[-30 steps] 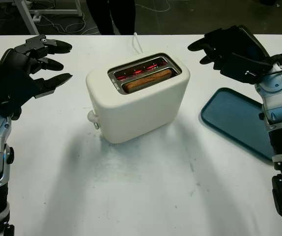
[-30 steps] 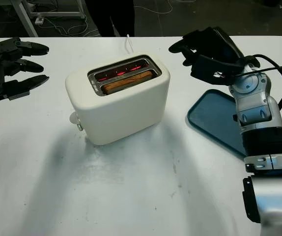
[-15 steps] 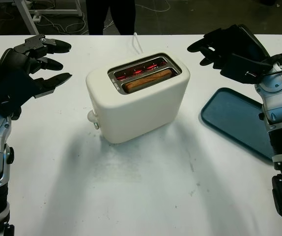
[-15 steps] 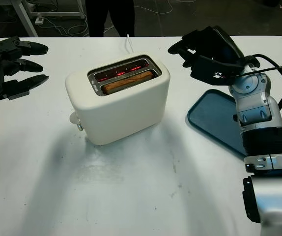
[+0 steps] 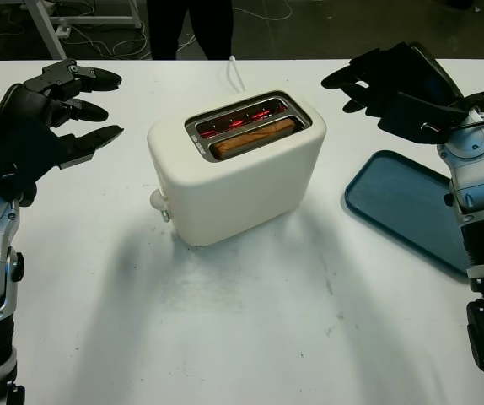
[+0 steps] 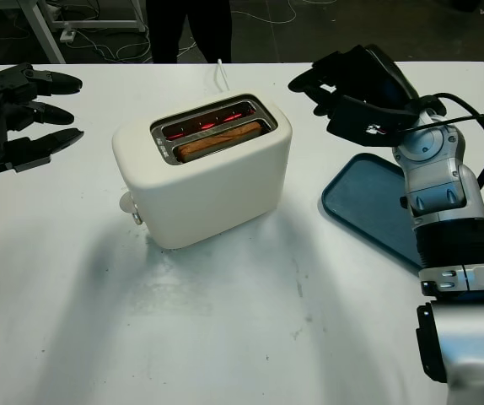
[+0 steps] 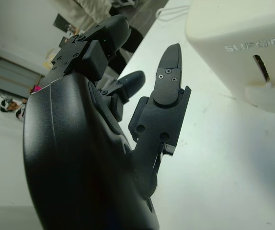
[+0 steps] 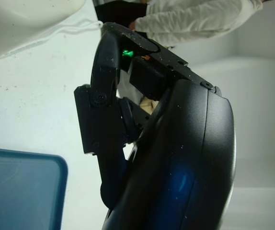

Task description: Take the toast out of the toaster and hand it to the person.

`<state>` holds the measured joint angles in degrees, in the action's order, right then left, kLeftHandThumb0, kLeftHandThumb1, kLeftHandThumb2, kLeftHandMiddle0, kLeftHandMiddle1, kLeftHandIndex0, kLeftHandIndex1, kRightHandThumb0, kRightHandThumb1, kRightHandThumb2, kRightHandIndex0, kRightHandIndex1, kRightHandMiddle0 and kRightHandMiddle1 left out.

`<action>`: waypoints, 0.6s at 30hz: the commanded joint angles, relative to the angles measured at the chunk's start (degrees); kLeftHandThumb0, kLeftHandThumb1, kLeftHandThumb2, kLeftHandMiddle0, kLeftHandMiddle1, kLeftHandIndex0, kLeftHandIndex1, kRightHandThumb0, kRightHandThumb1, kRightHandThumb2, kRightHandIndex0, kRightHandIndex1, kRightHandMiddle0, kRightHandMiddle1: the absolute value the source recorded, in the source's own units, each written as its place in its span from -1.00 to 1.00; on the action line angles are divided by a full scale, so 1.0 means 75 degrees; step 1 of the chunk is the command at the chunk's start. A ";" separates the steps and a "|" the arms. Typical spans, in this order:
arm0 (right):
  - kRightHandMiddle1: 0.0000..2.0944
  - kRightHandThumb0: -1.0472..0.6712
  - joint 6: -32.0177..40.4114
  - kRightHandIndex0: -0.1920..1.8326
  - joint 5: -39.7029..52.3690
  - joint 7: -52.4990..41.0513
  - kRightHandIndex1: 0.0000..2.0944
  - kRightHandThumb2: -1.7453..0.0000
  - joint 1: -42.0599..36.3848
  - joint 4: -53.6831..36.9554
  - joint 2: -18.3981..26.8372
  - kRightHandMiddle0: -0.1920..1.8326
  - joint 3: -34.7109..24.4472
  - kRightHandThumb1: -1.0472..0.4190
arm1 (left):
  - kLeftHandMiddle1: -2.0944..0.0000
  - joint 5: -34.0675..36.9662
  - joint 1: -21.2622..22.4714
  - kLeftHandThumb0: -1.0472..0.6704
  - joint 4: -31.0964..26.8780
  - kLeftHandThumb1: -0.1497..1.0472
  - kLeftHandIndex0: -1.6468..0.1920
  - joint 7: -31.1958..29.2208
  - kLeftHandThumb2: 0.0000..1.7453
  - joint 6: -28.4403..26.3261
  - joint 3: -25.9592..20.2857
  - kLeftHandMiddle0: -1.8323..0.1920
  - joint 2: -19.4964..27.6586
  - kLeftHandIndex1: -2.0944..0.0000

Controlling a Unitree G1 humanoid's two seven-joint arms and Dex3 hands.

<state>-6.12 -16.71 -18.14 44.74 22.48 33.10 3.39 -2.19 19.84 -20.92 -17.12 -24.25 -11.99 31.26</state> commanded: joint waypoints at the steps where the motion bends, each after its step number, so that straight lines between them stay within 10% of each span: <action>1: -0.96 -0.05 0.0002 0.42 0.0057 0.0041 -0.83 0.65 -0.0019 0.0041 0.0027 0.30 -0.0063 -0.83 | -0.02 -0.0022 -0.0058 -0.05 0.0035 0.61 0.38 0.0040 -0.66 0.0110 0.0008 0.52 0.0019 0.36; 18: -0.98 -0.04 0.0242 0.41 0.0105 0.0067 -0.85 0.72 -0.0051 -0.0104 0.0012 0.30 -0.0130 -0.83 | -0.06 0.0045 0.0004 -0.06 0.0145 0.57 0.40 0.0045 -0.63 0.0148 0.0002 0.54 -0.0025 0.32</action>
<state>-4.84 -16.65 -18.10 44.74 22.04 33.09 3.32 -1.92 19.85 -19.88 -17.12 -23.66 -11.96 31.06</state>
